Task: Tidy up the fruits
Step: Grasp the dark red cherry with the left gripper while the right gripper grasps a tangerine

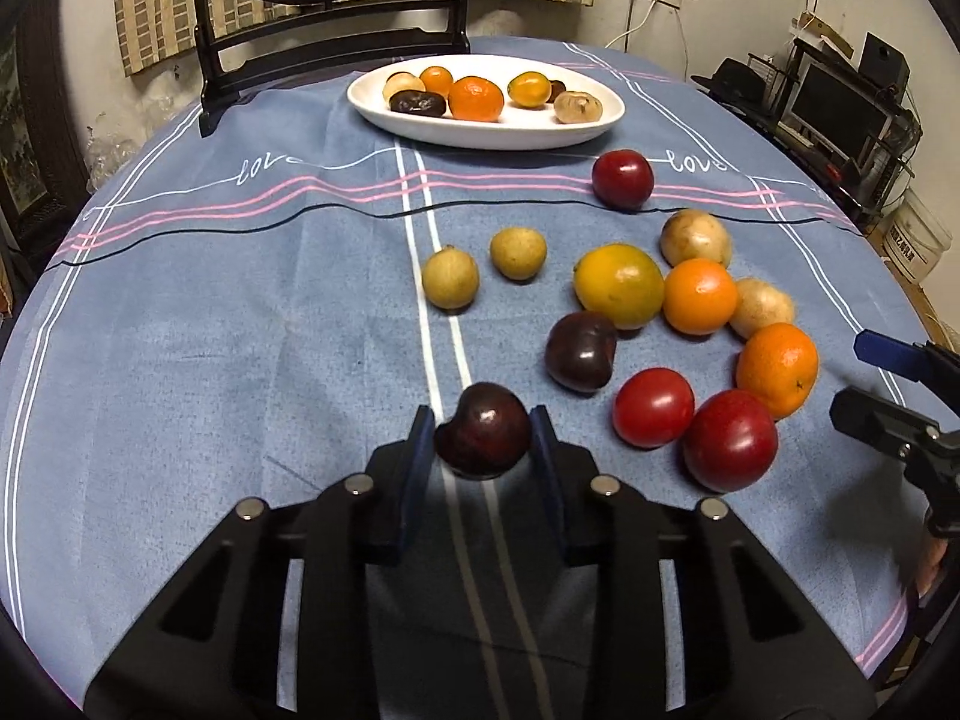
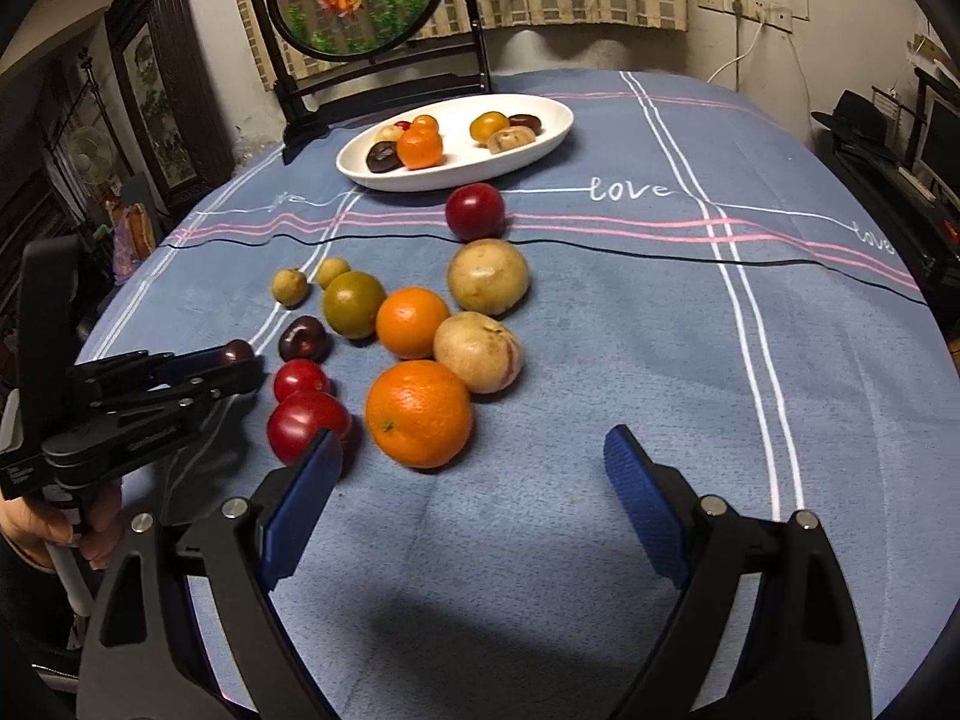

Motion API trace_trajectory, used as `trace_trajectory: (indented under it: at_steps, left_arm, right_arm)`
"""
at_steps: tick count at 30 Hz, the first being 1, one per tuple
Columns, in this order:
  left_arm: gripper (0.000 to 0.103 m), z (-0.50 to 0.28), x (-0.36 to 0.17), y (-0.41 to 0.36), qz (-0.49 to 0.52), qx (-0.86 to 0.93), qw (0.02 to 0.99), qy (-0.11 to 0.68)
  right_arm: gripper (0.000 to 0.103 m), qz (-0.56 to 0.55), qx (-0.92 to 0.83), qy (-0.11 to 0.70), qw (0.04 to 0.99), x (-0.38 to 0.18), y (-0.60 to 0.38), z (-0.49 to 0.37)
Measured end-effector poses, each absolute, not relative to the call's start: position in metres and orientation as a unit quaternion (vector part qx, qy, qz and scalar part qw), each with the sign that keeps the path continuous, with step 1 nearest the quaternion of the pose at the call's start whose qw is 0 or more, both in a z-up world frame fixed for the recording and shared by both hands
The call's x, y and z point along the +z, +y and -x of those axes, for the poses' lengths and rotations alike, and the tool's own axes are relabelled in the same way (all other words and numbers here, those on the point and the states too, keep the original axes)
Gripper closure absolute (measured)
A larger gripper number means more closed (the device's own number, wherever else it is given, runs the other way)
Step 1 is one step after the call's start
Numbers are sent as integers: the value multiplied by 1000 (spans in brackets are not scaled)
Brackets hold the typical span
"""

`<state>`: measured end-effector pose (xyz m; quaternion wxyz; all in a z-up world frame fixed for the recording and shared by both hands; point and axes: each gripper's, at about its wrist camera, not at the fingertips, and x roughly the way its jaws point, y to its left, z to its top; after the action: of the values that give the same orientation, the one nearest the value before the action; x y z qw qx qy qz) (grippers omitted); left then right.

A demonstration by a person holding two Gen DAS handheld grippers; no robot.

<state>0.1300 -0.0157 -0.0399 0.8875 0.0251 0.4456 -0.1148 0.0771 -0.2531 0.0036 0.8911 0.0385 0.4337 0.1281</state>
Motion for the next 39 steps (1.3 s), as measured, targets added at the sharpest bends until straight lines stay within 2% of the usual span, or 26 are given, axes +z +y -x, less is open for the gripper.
trace_trajectory:
  at_steps: [10, 13, 22, 25, 26, 31, 33, 39]
  left_arm:
    - [69, -134, -44, -12, -8, -126, 880, 457]
    - [69, -135, -45, -11, -6, -127, 880, 458]
    - [68, -136, -46, -13, -7, -124, 880, 458]
    - [63, -138, -45, -14, -3, -127, 880, 458]
    - [63, -139, -45, -15, -4, -126, 880, 458]
    - [63, -140, -45, -18, -8, -124, 880, 458]
    - [70, -140, -44, -17, -8, -122, 881, 456]
    - [70, -136, -35, -11, -10, -132, 883, 451]
  right_arm:
    - [14, 21, 119, 472, 874, -11, -237, -87]
    - [16, 19, 115, 475, 872, -14, -233, -95]
    - [37, 7, 112, 482, 869, -19, -218, -113]
    - [51, -13, 125, 484, 866, -20, -219, -115]
    - [59, -16, 130, 484, 865, -19, -219, -114]
    - [59, -34, 134, 478, 868, -15, -225, -109]
    - [59, -40, 135, 476, 868, -13, -230, -105]
    - [59, -44, 137, 456, 878, 3, -243, -92]
